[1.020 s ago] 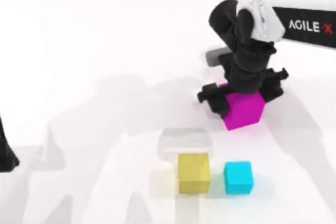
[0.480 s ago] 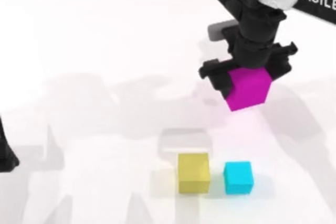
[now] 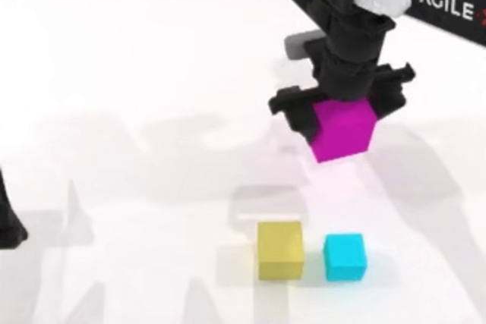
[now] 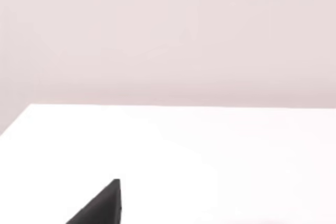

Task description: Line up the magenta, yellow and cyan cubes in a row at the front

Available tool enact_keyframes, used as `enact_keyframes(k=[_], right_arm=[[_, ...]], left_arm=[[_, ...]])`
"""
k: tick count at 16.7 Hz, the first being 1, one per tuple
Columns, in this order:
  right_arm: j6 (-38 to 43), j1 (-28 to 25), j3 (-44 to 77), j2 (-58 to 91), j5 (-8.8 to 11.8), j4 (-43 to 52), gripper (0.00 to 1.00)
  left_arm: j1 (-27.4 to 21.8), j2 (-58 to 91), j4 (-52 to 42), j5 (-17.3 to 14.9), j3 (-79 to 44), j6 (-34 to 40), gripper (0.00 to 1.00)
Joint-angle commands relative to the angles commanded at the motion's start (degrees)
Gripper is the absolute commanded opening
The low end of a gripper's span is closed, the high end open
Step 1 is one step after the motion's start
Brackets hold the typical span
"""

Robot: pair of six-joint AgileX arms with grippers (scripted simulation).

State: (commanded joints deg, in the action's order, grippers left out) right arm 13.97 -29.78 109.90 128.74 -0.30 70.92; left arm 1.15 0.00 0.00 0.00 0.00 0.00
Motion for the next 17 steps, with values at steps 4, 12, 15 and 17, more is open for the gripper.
enact_keyframes(k=[4, 12, 15, 17], right_arm=[[12.3, -8.0, 5.7, 2.9, -0.1, 3.2, 0.0], [41.5, -25.9, 17.0, 7.9, -0.2, 9.8, 0.0], [44.8, -28.5, 18.6, 8.2, -0.3, 10.4, 0.0], [44.8, -28.5, 18.6, 8.2, -0.3, 10.4, 0.0]], left_arm=[[0.0, 0.0, 0.0, 0.0, 0.0, 0.0, 1.0], [0.0, 0.0, 0.0, 0.0, 0.0, 0.0, 1.0], [0.0, 0.0, 0.0, 0.0, 0.0, 0.0, 1.0], [0.0, 0.0, 0.0, 0.0, 0.0, 0.0, 1.0]])
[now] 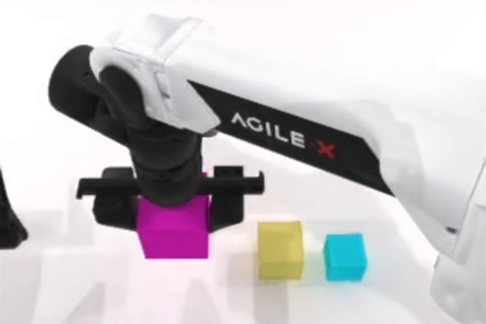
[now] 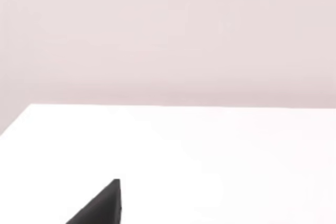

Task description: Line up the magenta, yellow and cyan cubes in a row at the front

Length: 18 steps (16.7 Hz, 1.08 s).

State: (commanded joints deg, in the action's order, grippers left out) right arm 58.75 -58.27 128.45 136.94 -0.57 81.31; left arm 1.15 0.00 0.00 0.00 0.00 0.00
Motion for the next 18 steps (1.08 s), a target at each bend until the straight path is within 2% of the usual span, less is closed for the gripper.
enact_keyframes(k=[4, 11, 15, 18], right_arm=[[-0.1, 0.2, -1.1, -0.3, 0.0, -1.1, 0.0], [0.1, 0.0, -13.7, 0.9, 0.0, -14.7, 0.0], [0.1, -0.1, -14.1, 1.0, 0.0, -15.1, 0.0], [0.1, -0.1, -14.1, 1.0, 0.0, -15.1, 0.23]], left_arm=[[0.0, 0.0, 0.0, 0.0, 0.0, 0.0, 1.0], [0.0, 0.0, 0.0, 0.0, 0.0, 0.0, 1.0], [0.0, 0.0, 0.0, 0.0, 0.0, 0.0, 1.0], [0.0, 0.0, 0.0, 0.0, 0.0, 0.0, 1.0]])
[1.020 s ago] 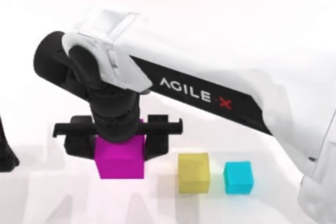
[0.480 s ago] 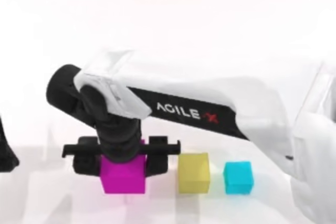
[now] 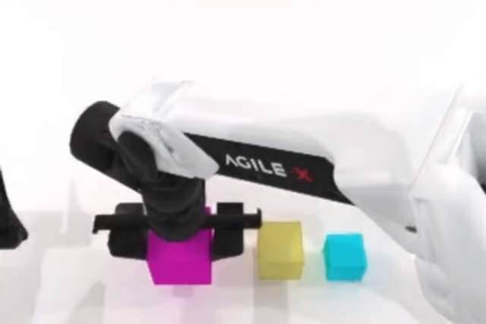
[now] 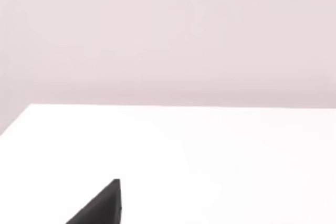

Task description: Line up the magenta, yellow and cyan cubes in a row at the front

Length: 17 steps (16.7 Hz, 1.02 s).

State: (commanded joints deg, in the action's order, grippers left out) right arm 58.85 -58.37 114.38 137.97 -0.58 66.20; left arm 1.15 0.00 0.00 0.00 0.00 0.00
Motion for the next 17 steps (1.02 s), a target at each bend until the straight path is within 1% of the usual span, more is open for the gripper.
enact_keyframes(k=[10, 11, 17], right_arm=[[0.0, 0.0, 0.0, 0.0, 0.0, 0.0, 0.98], [0.0, 0.0, 0.0, 0.0, 0.0, 0.0, 1.0], [0.0, 0.0, 0.0, 0.0, 0.0, 0.0, 1.0]], left_arm=[[0.0, 0.0, 0.0, 0.0, 0.0, 0.0, 1.0], [0.0, 0.0, 0.0, 0.0, 0.0, 0.0, 1.0], [0.0, 0.0, 0.0, 0.0, 0.0, 0.0, 1.0]])
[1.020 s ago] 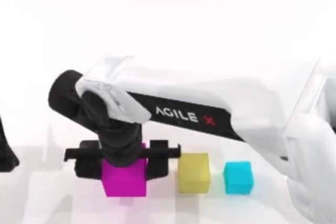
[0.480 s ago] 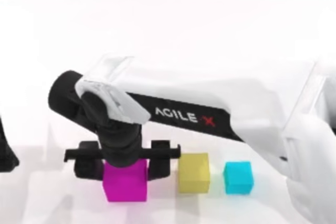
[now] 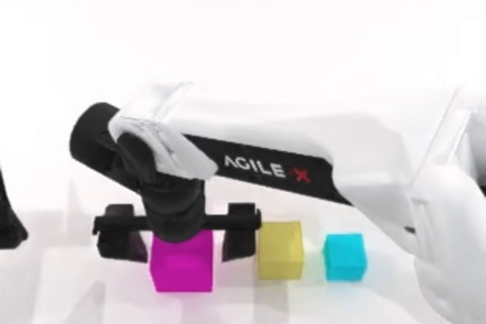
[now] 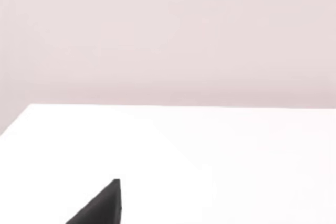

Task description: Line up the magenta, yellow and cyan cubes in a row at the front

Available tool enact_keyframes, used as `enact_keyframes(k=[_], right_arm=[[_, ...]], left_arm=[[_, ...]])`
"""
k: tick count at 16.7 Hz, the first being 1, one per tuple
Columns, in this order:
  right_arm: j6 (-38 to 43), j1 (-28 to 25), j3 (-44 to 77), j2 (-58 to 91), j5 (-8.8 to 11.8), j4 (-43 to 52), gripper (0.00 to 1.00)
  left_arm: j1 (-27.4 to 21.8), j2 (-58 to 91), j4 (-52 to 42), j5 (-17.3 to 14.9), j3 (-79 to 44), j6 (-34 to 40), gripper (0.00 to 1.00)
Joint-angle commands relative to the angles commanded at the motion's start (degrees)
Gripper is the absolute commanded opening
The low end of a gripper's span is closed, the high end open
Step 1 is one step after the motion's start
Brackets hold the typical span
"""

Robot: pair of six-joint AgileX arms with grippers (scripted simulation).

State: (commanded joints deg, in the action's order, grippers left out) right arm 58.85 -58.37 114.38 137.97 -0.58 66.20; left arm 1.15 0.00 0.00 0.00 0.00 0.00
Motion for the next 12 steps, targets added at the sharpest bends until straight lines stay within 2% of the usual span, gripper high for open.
enact_keyframes(k=[4, 12], right_arm=[[0.0, 0.0, 1.0, 0.0, 0.0, 1.0, 1.0], [0.0, -0.4, 14.2, -0.9, 0.0, 15.1, 1.0]], left_arm=[[0.0, 0.0, 0.0, 0.0, 0.0, 0.0, 1.0], [0.0, 0.0, 0.0, 0.0, 0.0, 0.0, 1.0]])
